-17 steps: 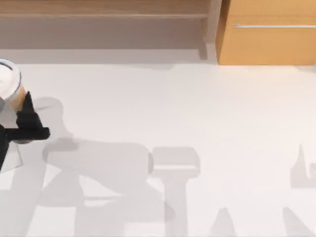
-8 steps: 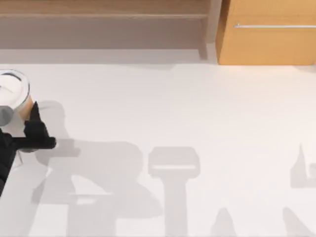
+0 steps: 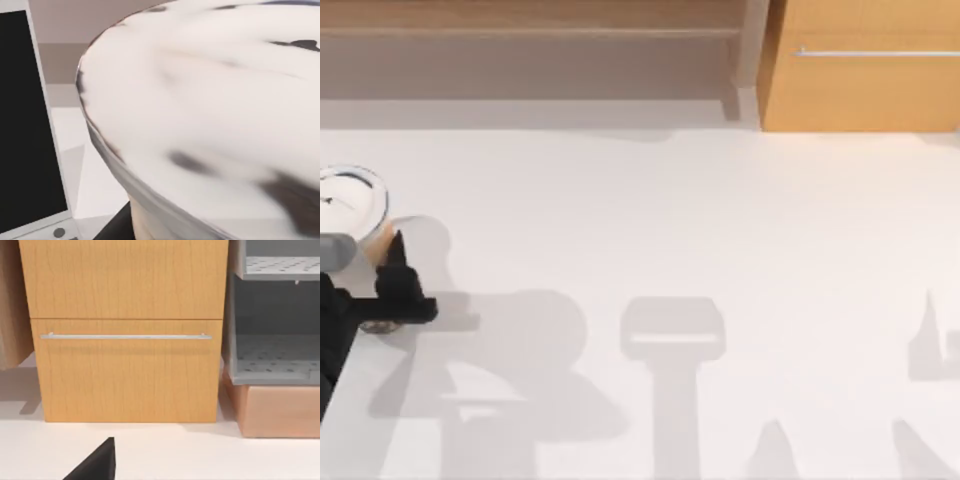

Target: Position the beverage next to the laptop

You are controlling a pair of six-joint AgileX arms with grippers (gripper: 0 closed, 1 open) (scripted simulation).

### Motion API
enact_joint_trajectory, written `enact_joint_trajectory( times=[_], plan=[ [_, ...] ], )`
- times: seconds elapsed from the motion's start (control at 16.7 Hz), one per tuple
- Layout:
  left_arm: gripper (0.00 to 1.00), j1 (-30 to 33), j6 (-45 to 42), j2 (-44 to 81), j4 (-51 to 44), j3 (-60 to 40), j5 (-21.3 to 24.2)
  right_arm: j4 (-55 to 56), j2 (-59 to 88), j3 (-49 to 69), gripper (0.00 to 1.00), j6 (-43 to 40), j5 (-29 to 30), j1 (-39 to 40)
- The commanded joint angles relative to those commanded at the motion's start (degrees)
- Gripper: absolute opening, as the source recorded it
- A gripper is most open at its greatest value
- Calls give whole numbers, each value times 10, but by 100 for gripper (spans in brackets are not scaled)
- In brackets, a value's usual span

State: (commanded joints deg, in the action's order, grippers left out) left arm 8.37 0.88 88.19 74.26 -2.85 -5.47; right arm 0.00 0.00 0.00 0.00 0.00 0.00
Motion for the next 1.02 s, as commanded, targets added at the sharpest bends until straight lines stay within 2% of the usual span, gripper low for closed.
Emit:
enact_joint_trajectory(
  times=[0.72,1.02],
  plan=[
    [98,0,0,0,0,0,0,0,0,0,100,0,0,0],
    [100,0,0,0,0,0,0,0,0,0,100,0,0,0]
  ],
)
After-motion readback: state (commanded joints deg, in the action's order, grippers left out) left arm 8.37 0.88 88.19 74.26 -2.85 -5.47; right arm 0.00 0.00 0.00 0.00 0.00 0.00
